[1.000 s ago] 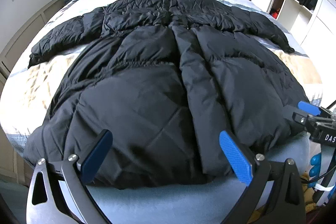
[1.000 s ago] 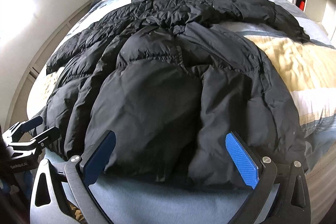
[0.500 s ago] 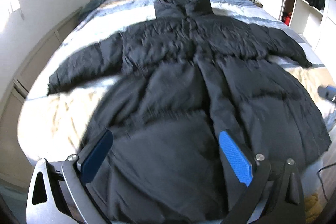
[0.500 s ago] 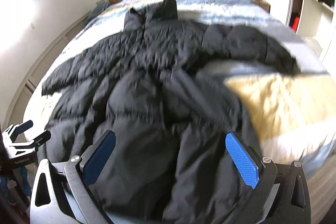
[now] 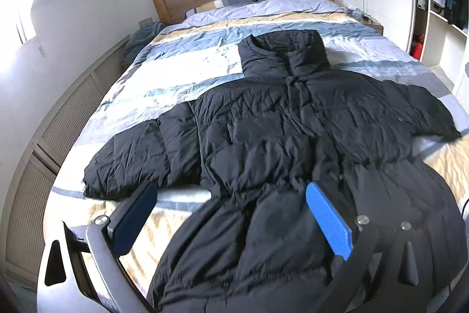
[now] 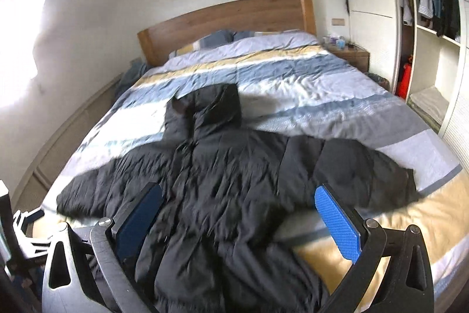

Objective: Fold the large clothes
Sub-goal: 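Grasp the coat hem with the right gripper and lift it toward the collar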

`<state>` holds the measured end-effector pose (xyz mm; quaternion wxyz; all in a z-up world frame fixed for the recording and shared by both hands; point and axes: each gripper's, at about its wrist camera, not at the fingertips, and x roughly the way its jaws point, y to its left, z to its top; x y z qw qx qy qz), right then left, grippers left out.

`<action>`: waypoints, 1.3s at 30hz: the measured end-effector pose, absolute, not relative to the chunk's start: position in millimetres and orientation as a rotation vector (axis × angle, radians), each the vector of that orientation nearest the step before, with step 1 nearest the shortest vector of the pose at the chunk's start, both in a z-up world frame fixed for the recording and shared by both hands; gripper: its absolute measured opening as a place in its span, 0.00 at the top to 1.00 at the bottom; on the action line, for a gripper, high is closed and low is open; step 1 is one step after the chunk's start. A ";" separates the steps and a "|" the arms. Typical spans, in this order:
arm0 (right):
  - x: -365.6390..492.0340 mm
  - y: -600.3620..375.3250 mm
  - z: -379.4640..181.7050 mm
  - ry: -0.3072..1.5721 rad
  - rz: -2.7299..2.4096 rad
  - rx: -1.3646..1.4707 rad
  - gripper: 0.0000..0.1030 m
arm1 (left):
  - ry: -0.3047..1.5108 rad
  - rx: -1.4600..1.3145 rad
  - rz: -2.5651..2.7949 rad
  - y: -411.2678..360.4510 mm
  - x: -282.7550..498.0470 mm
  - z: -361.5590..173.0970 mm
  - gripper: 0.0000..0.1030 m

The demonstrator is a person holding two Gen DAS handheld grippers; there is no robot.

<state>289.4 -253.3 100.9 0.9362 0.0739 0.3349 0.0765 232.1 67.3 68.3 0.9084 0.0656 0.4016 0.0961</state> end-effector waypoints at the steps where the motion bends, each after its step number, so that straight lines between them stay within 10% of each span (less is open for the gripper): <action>1: 301.1 -257.6 97.6 0.683 0.142 0.167 0.00 | 0.832 0.134 0.202 66.7 237.3 64.6 0.01; 25: 372.8 -439.2 -100.7 0.949 -0.270 0.578 0.00 | 1.009 -0.071 0.379 127.7 324.8 -13.7 0.01; 39: 372.8 -538.5 -147.3 0.783 -0.232 1.039 0.03 | 1.021 -0.083 0.431 139.3 310.3 -11.1 0.01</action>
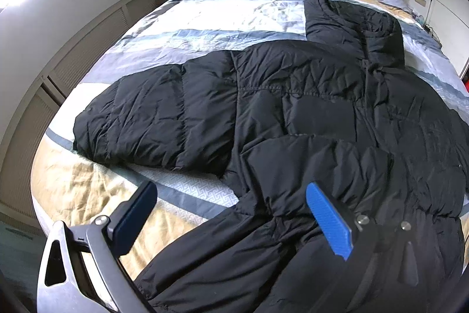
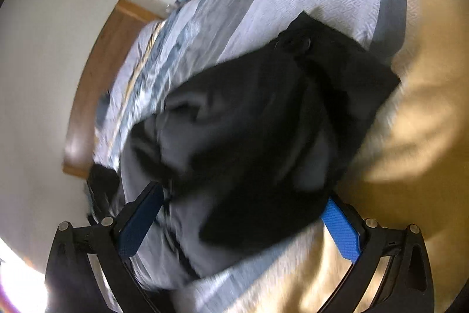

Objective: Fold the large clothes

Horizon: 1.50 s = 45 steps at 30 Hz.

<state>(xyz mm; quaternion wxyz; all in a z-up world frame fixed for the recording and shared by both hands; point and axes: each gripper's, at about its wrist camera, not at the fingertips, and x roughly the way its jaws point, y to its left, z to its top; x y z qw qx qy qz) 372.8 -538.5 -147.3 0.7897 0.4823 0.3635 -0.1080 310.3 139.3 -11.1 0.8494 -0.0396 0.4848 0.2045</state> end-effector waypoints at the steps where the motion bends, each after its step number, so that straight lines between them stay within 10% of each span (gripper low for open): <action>1: 374.8 -543.7 -148.4 0.773 -0.234 1.060 0.05 | 1.024 -0.083 0.433 139.9 309.3 -11.2 0.01; 13: 376.4 -549.2 -112.0 0.729 -0.179 1.032 0.84 | 0.991 -0.129 0.405 139.4 291.5 2.5 0.01; 31: 383.5 -372.2 50.2 0.655 0.279 0.640 0.89 | 0.856 -0.255 0.364 170.5 226.6 36.4 0.01; 45: 343.5 -211.6 31.0 0.844 0.524 0.307 0.89 | 0.842 -0.349 0.355 205.6 183.6 23.3 0.01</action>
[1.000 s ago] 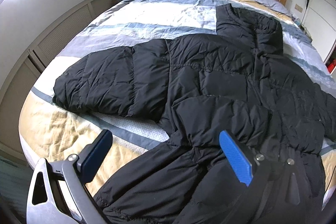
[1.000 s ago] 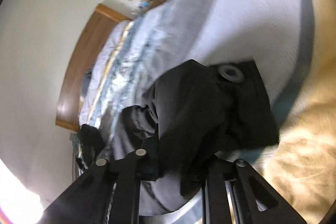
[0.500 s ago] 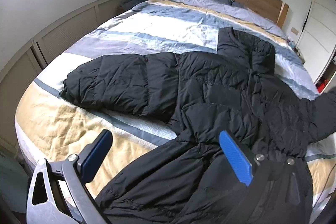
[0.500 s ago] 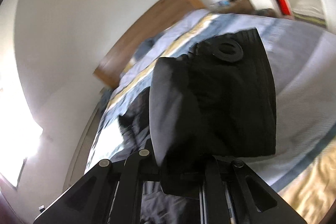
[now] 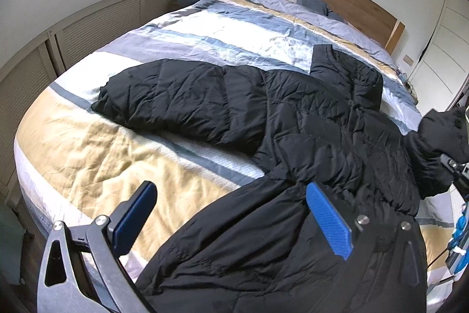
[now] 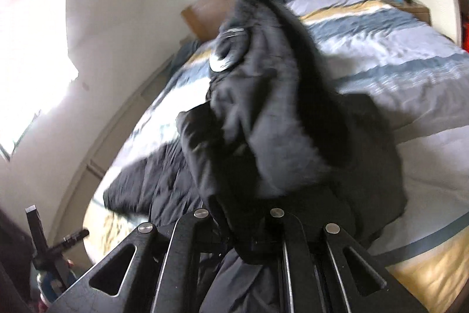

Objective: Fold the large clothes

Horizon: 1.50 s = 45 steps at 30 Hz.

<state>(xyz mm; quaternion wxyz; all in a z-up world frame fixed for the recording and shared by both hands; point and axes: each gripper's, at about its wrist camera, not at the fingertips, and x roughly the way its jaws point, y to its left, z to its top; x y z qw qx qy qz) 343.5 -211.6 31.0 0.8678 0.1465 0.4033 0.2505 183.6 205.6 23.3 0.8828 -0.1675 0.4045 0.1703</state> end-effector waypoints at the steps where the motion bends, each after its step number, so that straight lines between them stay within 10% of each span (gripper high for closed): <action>1: 345.3 -203.1 27.4 0.858 0.532 0.291 0.89 | 0.845 -0.349 0.354 207.1 182.1 22.3 0.01; 17: 305.8 -157.2 -66.0 1.095 0.611 0.029 0.83 | 0.884 -0.328 0.332 193.0 188.9 22.5 0.01; 21: 296.4 -156.2 -62.8 1.094 0.683 0.023 0.42 | 0.901 -0.303 0.298 171.5 200.9 24.2 0.01; 45: 390.2 -267.3 -8.9 0.887 0.530 0.020 0.41 | 0.976 -0.166 0.062 -34.2 392.6 -6.7 0.01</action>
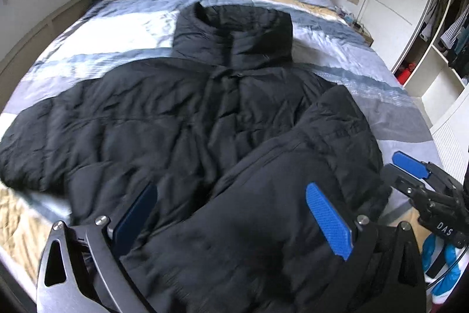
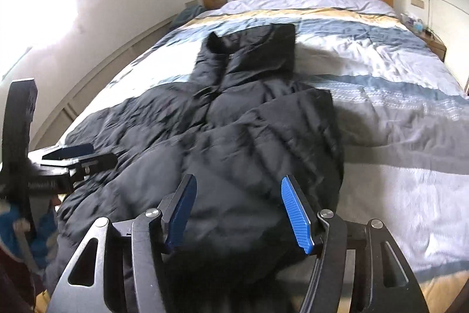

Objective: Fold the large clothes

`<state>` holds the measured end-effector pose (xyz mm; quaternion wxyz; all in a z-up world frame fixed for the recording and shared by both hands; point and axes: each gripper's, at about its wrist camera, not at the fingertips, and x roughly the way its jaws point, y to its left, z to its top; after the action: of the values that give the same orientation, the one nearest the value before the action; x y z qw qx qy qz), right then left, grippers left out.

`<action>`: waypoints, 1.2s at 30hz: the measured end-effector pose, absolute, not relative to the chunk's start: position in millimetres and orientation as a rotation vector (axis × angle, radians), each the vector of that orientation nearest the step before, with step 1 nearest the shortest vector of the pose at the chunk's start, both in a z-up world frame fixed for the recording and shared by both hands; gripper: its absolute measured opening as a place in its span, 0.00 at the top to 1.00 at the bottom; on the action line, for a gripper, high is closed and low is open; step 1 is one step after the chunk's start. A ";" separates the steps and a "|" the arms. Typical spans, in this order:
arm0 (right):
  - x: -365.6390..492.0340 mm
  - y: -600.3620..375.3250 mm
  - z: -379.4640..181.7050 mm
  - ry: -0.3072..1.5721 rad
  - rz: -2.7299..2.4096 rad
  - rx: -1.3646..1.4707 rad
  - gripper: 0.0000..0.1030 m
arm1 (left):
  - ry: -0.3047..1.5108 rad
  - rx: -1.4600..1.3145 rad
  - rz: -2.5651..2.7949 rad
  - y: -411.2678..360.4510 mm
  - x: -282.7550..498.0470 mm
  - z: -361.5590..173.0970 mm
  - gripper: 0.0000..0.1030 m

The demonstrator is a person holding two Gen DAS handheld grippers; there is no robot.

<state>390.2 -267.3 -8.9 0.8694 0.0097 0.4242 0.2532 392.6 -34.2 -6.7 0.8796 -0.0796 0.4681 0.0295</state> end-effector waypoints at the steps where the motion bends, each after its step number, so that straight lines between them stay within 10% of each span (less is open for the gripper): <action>1: 397.7 -266.2 -17.2 0.897 0.525 0.027 0.41 | 0.989 -0.163 0.061 -39.0 402.7 -15.5 0.01; 10: 421.4 -268.1 -96.4 1.011 0.498 0.058 0.41 | 1.103 -0.053 0.089 -47.2 430.7 -90.9 0.00; 36: 318.9 -276.8 -29.7 0.963 0.381 0.042 0.39 | 0.957 -0.004 0.054 11.3 323.6 -6.8 0.00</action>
<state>318.9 -276.8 -29.7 0.8687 0.0198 0.4603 0.1821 323.6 11.3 -6.8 0.8874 -0.0020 0.4603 0.0259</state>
